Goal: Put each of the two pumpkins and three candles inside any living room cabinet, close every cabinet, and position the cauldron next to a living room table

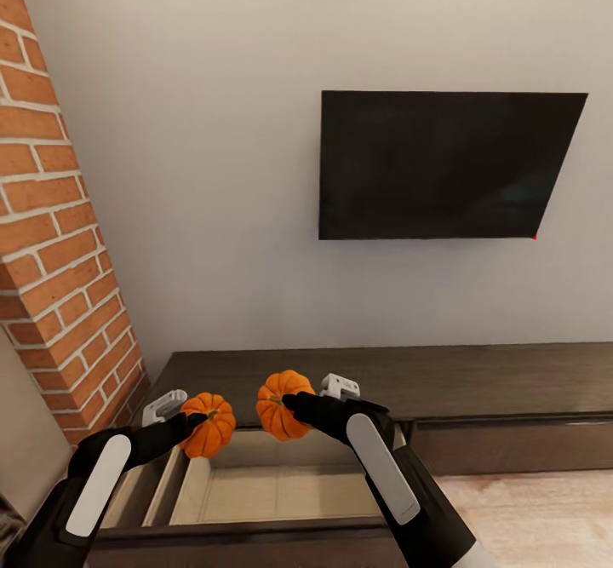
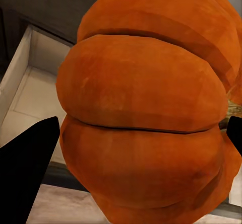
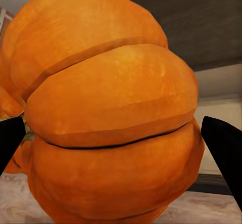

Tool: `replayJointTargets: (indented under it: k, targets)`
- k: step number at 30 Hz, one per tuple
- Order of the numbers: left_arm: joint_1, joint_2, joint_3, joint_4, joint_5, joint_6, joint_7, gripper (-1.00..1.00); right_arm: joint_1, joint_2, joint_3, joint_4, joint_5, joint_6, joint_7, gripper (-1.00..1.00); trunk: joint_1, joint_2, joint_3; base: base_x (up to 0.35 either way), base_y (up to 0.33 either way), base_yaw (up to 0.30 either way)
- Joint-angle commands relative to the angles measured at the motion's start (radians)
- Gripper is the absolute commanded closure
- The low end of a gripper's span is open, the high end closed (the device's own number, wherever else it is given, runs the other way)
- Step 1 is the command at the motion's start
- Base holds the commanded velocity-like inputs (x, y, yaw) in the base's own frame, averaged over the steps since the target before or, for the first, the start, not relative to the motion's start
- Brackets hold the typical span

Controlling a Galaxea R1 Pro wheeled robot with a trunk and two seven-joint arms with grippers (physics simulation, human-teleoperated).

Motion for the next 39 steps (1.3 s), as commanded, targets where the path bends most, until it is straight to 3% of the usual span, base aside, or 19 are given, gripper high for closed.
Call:
replayJointTargets:
  k: [1,17,23,26,33,37,39]
  targets:
    - [0.000,0.000,0.000,0.000,-0.001,0.000,0.002,1.00,0.000,0.000,0.000,0.000,0.000,0.000,-0.002,1.00,0.000,0.000,0.000,-0.009,-0.005,0.007]
    - [0.000,-0.001,-0.001,0.000,-0.003,0.000,0.003,1.00,-0.015,-0.005,0.001,0.021,-0.001,0.003,-0.009,1.00,0.000,0.000,0.000,-0.059,-0.109,0.018]
    - [0.000,-0.002,-0.002,0.000,-0.002,-0.002,0.004,1.00,-0.036,-0.008,0.001,0.067,-0.001,0.005,-0.084,1.00,0.000,0.000,0.000,-0.001,-0.020,0.000]
    - [0.000,-0.003,-0.004,0.005,-0.004,-0.035,0.006,1.00,-0.038,-0.011,0.001,0.076,-0.001,0.023,-0.098,1.00,0.000,0.000,0.000,0.000,-0.002,0.000]
    - [0.000,-0.007,-0.036,0.029,-0.076,-0.072,0.010,1.00,-0.038,-0.015,0.001,0.079,0.019,0.057,-0.103,1.00,0.004,-0.007,-0.003,0.000,0.000,0.000]
    - [0.000,-0.035,-0.044,0.043,-0.102,-0.079,0.011,1.00,-0.038,-0.013,-0.001,0.082,0.096,0.057,-0.101,1.00,0.019,-0.035,-0.016,0.000,0.000,0.000]
    - [0.000,-0.046,-0.045,0.058,-0.146,-0.120,0.013,1.00,-0.038,-0.011,-0.004,0.110,0.124,0.056,-0.100,1.00,0.027,-0.049,-0.022,0.000,0.000,0.000]
